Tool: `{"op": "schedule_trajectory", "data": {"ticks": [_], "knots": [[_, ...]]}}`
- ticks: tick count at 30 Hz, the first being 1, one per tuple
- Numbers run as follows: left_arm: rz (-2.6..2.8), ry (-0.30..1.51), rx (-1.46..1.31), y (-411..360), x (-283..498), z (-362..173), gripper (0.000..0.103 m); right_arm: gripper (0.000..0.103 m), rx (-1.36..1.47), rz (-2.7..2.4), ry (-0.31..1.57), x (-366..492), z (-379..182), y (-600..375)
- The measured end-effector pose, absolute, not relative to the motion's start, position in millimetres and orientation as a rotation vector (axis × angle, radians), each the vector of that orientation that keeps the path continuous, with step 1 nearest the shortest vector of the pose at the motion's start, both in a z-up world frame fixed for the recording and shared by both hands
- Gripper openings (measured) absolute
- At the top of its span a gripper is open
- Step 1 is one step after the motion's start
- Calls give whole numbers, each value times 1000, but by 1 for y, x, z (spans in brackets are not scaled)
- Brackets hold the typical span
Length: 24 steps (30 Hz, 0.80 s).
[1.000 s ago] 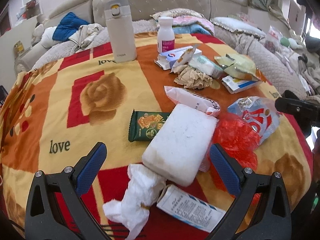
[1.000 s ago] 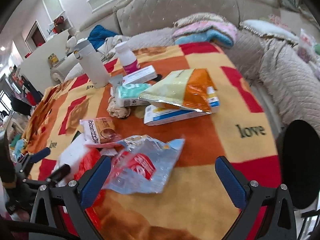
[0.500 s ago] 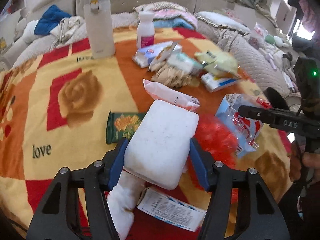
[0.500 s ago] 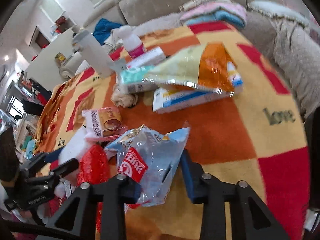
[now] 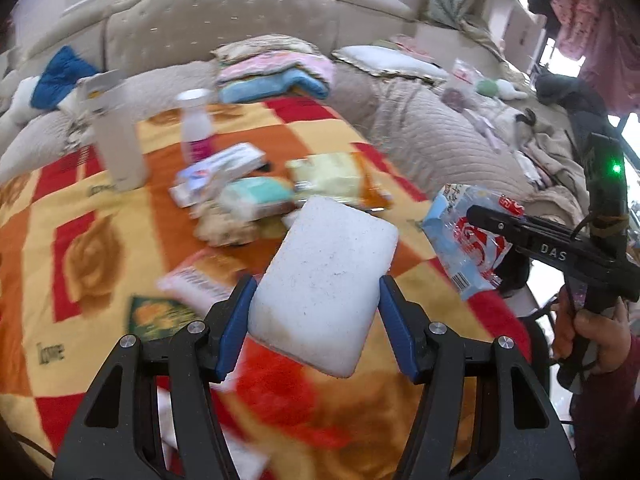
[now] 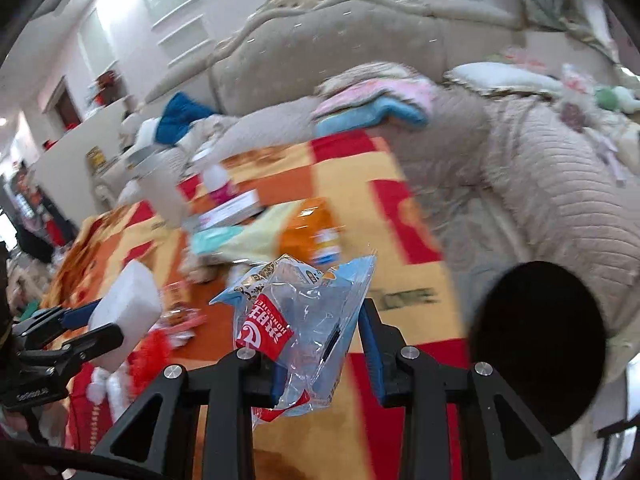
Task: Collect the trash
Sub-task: 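Carry both items over the black bin and open both tools to drop them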
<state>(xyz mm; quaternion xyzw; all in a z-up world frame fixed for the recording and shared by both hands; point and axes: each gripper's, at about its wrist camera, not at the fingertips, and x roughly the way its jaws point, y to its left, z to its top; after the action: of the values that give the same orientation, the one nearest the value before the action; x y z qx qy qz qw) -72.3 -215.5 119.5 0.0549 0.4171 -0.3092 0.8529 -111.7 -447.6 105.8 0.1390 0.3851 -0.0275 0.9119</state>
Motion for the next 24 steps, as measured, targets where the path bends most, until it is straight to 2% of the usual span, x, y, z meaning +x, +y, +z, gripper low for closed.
{"op": "schedule_trajectory", "data": {"ticks": [12,20,21,23,24], "knots": [[-820,933,115,-365,-90,114,61,31,268,-404,816,-164,88,-579],[-907,984,57,-441,-90,93,65,32,298,-490,844,-182,69,-625],[-918,994,43,-445,-88,91,65,46,310,-491,846,-183,68,-629],[-955,1027,10,-455,-84,84,67,64,332,-500,845,-186,64,-636],[-970,1049,-5,-457,-82,81,67,67,340,-505,839,-188,64,-638]]}}
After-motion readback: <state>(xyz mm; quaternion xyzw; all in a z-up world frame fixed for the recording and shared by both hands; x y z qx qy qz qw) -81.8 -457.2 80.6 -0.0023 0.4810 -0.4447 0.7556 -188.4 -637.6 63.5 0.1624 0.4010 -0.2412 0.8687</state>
